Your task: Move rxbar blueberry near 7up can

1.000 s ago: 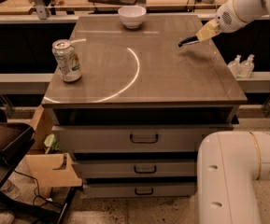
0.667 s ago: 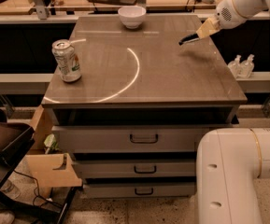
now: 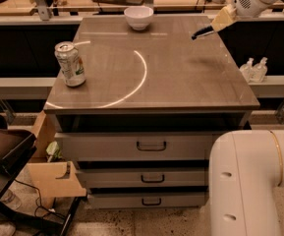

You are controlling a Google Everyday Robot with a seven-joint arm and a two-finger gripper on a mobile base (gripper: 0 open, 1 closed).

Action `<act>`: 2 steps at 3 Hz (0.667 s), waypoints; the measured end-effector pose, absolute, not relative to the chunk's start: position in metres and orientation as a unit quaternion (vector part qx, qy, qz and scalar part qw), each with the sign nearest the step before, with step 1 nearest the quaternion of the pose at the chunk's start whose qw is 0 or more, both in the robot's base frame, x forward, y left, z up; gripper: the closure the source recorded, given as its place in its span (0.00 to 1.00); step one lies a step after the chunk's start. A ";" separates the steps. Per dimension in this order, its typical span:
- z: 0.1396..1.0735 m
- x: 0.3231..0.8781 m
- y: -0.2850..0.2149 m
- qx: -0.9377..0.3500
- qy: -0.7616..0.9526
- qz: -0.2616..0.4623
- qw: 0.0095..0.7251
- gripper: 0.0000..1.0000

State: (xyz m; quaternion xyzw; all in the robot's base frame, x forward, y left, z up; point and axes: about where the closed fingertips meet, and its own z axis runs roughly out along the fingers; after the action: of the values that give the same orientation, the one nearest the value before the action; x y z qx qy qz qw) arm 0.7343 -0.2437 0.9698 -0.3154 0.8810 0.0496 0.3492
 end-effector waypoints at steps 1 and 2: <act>0.993 0.717 -0.236 -0.318 0.880 0.063 0.348 1.00; 1.015 0.701 -0.222 -0.322 0.880 0.084 0.340 1.00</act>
Offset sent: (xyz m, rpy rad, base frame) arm -0.0708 0.0304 0.0793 0.0616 0.1328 0.0766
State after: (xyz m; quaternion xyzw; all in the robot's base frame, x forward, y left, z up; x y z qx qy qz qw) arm 0.7006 -0.2219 1.0148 -0.3224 0.8797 0.0835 0.3395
